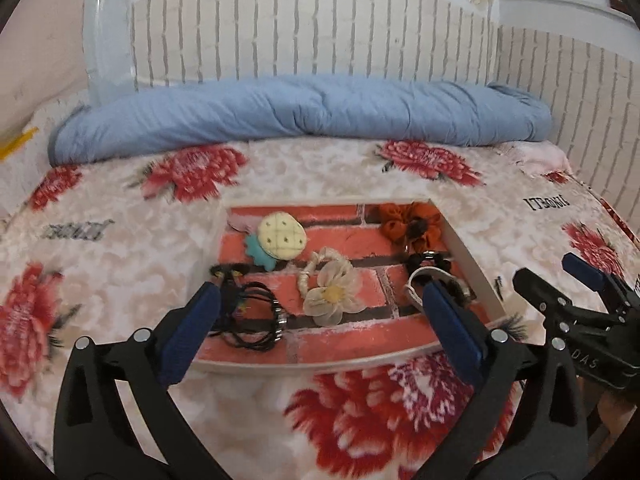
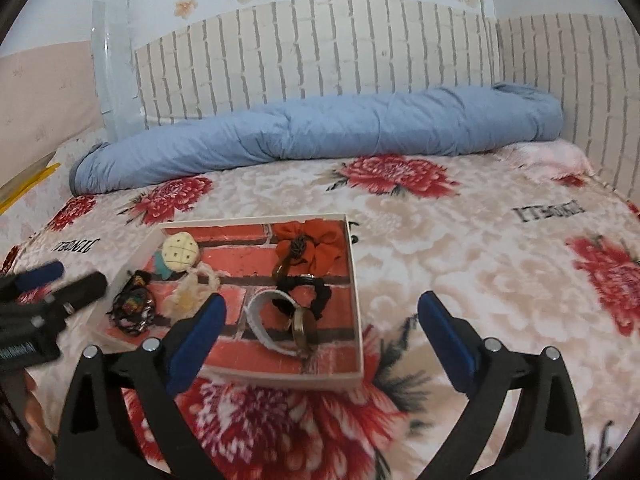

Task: Organize jewelry
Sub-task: 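Move both tools back toward the black claw clip and wooden bead bracelet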

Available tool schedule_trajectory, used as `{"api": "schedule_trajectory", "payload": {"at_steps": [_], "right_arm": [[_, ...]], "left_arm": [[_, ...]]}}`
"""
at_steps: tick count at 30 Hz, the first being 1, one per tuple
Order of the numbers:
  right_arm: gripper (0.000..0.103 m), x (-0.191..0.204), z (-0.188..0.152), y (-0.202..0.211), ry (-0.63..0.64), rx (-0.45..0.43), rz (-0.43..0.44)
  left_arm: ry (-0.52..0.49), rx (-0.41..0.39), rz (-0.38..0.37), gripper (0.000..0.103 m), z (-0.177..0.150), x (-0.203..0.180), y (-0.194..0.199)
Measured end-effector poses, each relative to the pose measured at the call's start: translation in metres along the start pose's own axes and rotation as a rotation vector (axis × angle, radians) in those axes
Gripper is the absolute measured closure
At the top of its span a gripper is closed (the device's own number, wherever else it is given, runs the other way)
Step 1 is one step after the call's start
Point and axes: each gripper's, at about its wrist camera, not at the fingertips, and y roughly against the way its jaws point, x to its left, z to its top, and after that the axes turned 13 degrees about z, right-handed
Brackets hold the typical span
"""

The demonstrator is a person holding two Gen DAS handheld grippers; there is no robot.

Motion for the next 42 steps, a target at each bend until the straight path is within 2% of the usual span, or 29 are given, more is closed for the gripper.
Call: {"api": "schedule_trajectory", "payload": {"at_steps": [6,12,16,24,32,33,35,40,42], "right_arm": [[0.009,0.018,-0.022,0.045,0.025,0.026,-0.015],[0.008,0.035,-0.061,0.071,0.044,0.097,-0.026],[0.008,0.043,-0.092,0.077,0.044,0.166,-0.040],[0.009,0.052,-0.149,0.078,0.037,0.286,-0.073],[0.010,0.055,-0.157,0.078,0.044,0.299,-0.079],[0.011,0.054,-0.158,0.077,0.040,0.304,-0.078],[0.023,0.052,-0.161,0.072,0.029,0.326,-0.071],[0.039,0.050,-0.167,0.063,0.013,0.365,-0.059],[0.040,0.050,-0.168,0.062,0.010,0.368,-0.056]], "left_arm": [[-0.030,-0.028,0.097,0.005,-0.017,0.042,0.058],[-0.037,0.017,0.151,0.005,-0.059,0.080,0.086],[-0.033,0.069,0.149,0.005,-0.095,0.094,0.088],[-0.054,0.189,0.140,0.005,-0.163,0.090,0.079],[-0.049,0.239,0.164,0.005,-0.183,0.090,0.068],[-0.042,0.247,0.158,0.005,-0.184,0.091,0.066],[-0.036,0.256,0.153,0.005,-0.186,0.093,0.063],[-0.042,0.273,0.146,0.006,-0.190,0.091,0.058],[-0.046,0.282,0.138,0.011,-0.191,0.090,0.055]]}}
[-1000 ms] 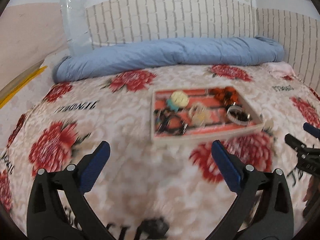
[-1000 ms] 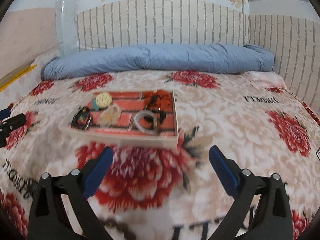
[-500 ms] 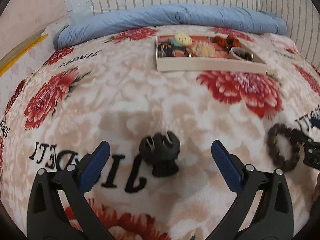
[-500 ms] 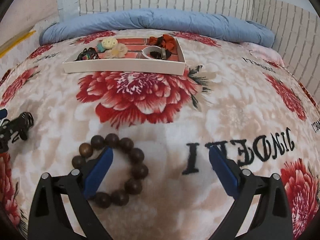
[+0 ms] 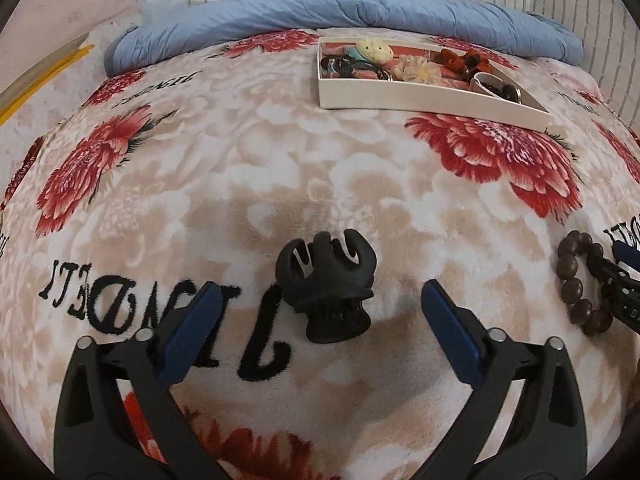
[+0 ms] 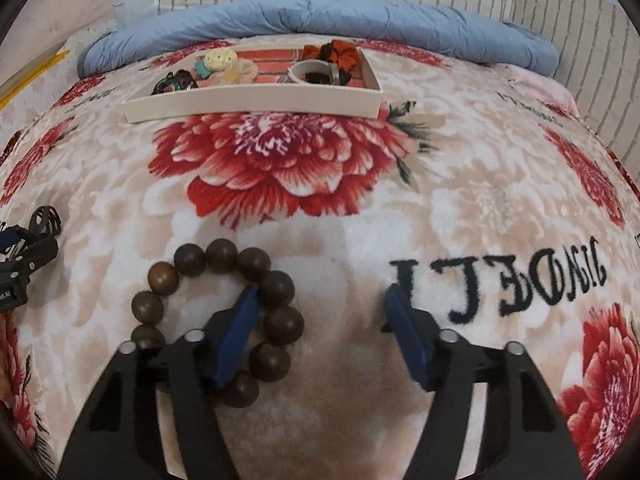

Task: Organize jewelry
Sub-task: 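Move both tools back toward the black claw clip and wooden bead bracelet, then grasp the black claw clip with the left tool while the right tool grasps the wooden bead bracelet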

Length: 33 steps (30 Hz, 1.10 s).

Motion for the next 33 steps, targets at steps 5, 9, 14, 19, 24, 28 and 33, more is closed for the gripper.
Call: {"api": "schedule_trajectory", "payload": {"at_steps": [5,9,14,19,24,28,33], "right_arm": [[0.060,0.005,0.001,-0.002,0.021,0.009,0.017],[0.075,0.009,0.002,-0.004,0.032,0.020,0.051],[0.083,0.008,0.003,-0.003,0.026,0.013,0.079],[0.084,0.010,0.006,0.006,0.041,-0.018,0.086],[0.084,0.018,0.016,0.017,0.084,-0.070,0.079],[0.084,0.017,0.030,0.024,0.087,-0.111,0.089],[0.084,0.017,0.055,0.033,0.098,-0.163,0.098]], "left_arm": [[-0.002,0.027,-0.032,0.023,0.000,-0.001,-0.008],[-0.003,0.040,-0.048,0.029,0.001,-0.002,-0.011],[0.003,0.038,-0.058,0.047,0.002,-0.001,-0.010],[0.009,0.035,-0.064,0.057,0.003,0.000,-0.009],[0.008,0.008,-0.079,0.057,0.009,-0.001,0.000],[0.004,-0.028,-0.080,0.057,0.021,-0.003,0.009],[0.004,-0.082,-0.080,0.057,0.048,-0.006,0.019]]}}
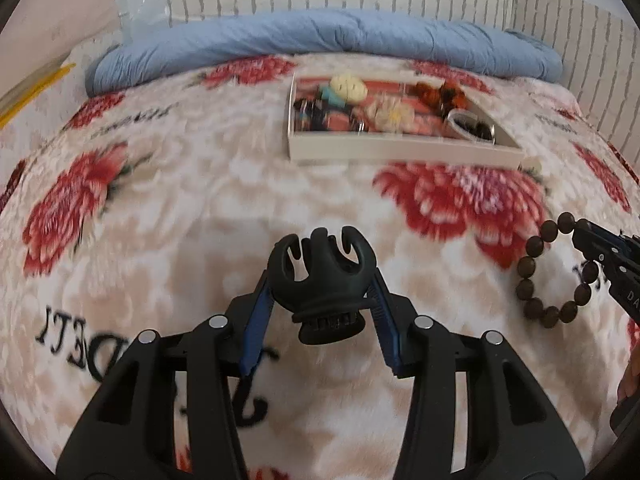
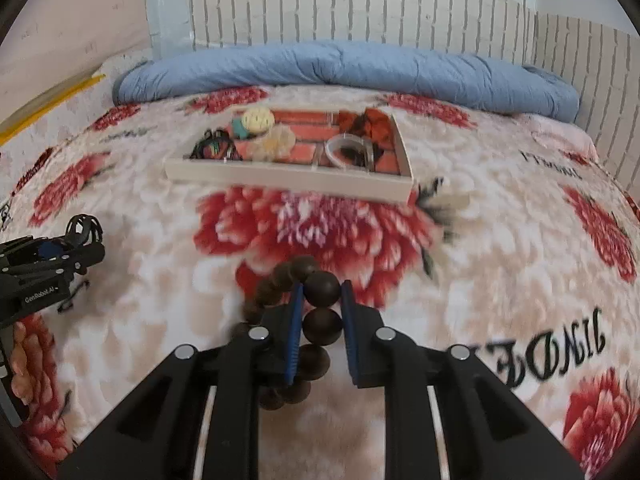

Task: Organize jewelry
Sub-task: 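Grasp the black claw clip with the left tool while the right tool grasps the wooden bead bracelet, then carry the claw clip and bead bracelet over the tray with both tools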

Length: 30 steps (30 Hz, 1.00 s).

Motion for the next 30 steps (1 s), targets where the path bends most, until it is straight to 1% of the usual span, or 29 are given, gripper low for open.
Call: {"api": "schedule_trajectory", "payload": {"at_steps": [6,10,16,18,21,25,30], "right_arm": [[0.084,-0.004,0.043,-0.002,0.019,-0.055,-0.003],[0.084,-0.011,0.072,-0.008,0.029,-0.080,-0.012],[0.084,-0.021,0.116,-0.019,0.015,-0.115,0.004],[0.084,-0.023,0.130,-0.028,0.016,-0.125,0.007],[0.084,-0.028,0.140,-0.046,0.015,-0.123,0.009],[0.084,-0.042,0.150,-0.081,-0.008,-0.098,0.018],[0.084,-0.060,0.142,-0.115,-0.038,-0.053,0.016]], "left_arm": [[0.010,-0.069,0.000,0.057,0.043,-0.006,0.001],[0.009,-0.099,-0.009,0.057,0.069,-0.014,-0.002],[0.024,-0.140,-0.017,0.057,0.111,-0.027,-0.015],[0.029,-0.152,-0.015,0.057,0.123,-0.031,-0.022],[0.029,-0.158,-0.011,0.057,0.138,-0.039,-0.038],[0.036,-0.149,-0.015,0.057,0.151,-0.046,-0.066],[0.020,-0.125,-0.006,0.057,0.157,-0.056,-0.101]]}}
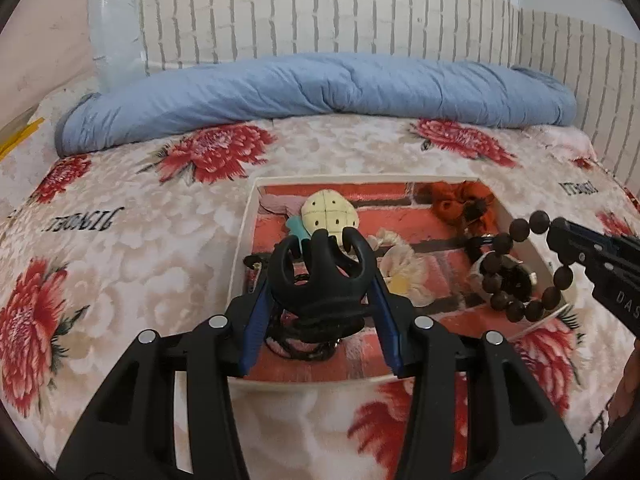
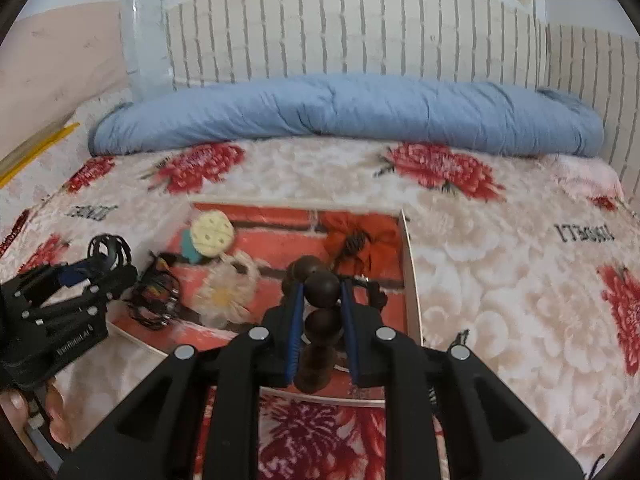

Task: Organize jewelry
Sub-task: 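Carry the claw clip and bead bracelet over the tray with both tools, then open both tools to drop the clip and bead bracelet in the tray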

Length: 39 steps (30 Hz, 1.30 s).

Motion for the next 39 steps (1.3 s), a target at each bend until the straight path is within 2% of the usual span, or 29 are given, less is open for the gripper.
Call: {"api": "schedule_trajectory", "payload": {"at_steps": [11,12,14,18,19,20,22,23,25,29,34,39], "right_arm": [[0.084,-0.026,-0.025,-0.021,-0.051,0.031,0.019],[0.084,-0.026,-0.026,-0.022,-0.051,0.035,0.022],[0.083,-0.025,-0.030,-0.022,-0.047,0.040,0.020],[0.082,-0.024,-0.032,-0.019,-0.049,0.046,0.025],[0.076,-0.023,-0.032,-0.017,-0.048,0.046,0.030],[0.063,-0.022,-0.032,-0.014,-0.045,0.043,0.034],[0.050,-0.019,-0.032,-0.006,-0.032,0.025,0.027],[0.049,-0.018,-0.032,-0.002,-0.026,0.019,0.023],[0.047,-0.016,-0.033,0.008,-0.024,0.015,0.014],[0.033,-0.010,-0.047,0.037,-0.015,-0.019,-0.006],[0.017,0.007,-0.078,0.086,0.017,-0.079,-0.021],[0.009,0.022,-0.106,0.128,0.022,-0.122,-0.024]], "left_arm": [[0.020,0.051,-0.002,0.056,-0.017,-0.002,-0.044],[0.022,0.044,-0.003,0.054,-0.019,-0.001,-0.044],[0.023,0.043,-0.002,0.043,-0.021,0.000,-0.043],[0.031,0.030,-0.007,0.034,-0.022,0.003,-0.034],[0.034,0.027,-0.011,0.032,-0.021,0.004,-0.031],[0.037,0.023,-0.014,0.029,-0.021,0.005,-0.027],[0.040,0.017,-0.012,0.022,-0.022,0.007,-0.019],[0.041,0.015,-0.010,0.018,-0.022,0.009,-0.013],[0.046,0.007,-0.012,0.016,-0.024,0.014,-0.001],[0.066,-0.009,-0.003,0.005,-0.033,0.031,0.031],[0.084,-0.026,0.013,0.005,-0.057,0.051,0.079],[0.086,-0.082,0.044,0.005,-0.091,0.060,0.132]]}}
